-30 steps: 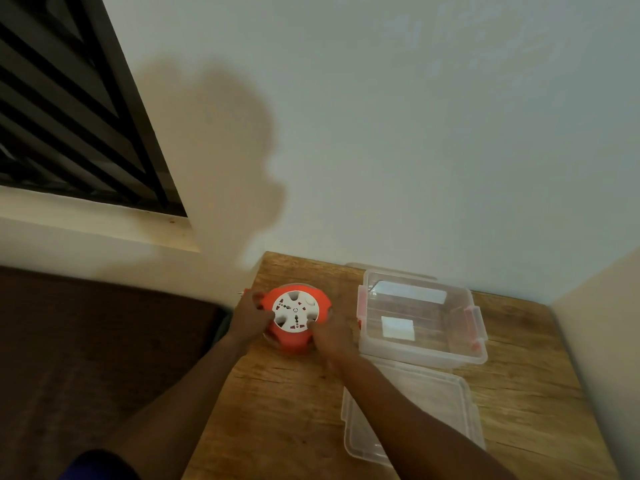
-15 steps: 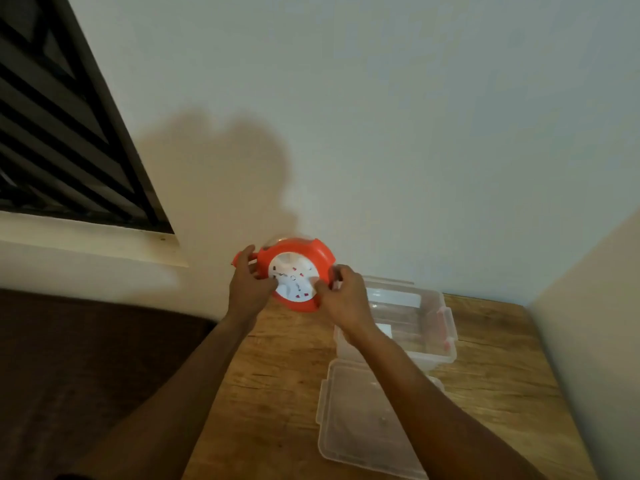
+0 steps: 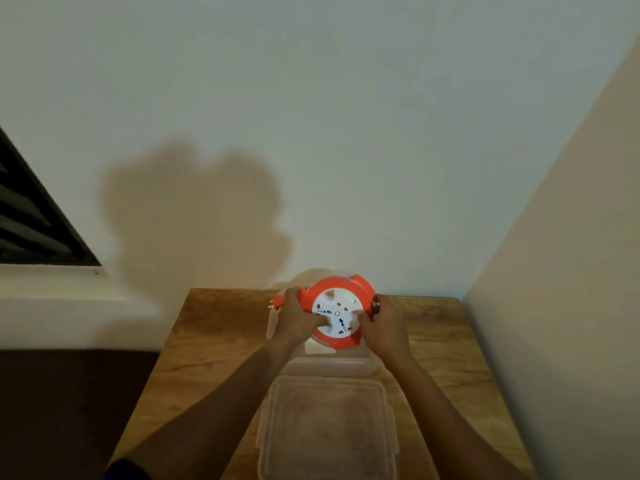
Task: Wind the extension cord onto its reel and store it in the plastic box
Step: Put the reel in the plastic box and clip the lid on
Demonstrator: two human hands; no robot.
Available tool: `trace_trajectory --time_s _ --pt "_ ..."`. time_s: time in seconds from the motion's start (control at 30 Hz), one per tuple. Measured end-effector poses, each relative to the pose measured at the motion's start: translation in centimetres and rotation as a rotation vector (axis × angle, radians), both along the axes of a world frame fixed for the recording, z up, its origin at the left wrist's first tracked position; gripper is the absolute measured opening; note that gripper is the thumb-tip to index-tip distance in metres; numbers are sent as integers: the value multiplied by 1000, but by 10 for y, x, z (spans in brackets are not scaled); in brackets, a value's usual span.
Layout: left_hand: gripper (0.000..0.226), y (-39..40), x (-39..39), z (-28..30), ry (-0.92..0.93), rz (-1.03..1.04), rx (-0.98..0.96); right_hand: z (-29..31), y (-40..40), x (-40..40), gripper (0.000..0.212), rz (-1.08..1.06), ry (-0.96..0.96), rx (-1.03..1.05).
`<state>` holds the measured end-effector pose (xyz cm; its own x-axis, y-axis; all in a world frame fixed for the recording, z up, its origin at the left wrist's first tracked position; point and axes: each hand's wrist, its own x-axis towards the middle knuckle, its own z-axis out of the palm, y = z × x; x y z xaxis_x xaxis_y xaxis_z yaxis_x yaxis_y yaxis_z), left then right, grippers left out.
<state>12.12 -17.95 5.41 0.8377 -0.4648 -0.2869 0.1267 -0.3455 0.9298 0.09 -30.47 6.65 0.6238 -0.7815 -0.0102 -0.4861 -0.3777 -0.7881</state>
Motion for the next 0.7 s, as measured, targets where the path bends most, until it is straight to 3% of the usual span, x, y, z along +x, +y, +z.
trace_trajectory --time_s 0.1,0.23,0.6,0.7 --pt "85 -10 -7 -17 69 32 36 -9 -9 -4 41 24 125 -43" --pt "81 -18 -12 -30 84 48 78 -20 -20 -5 45 47 380 -277" --pt "59 -20 -5 -43 9 -70 238 -42 -27 2 50 112 442 -297" --pt "67 -18 1 -42 14 -127 267 -43 -31 9 54 121 462 -319"
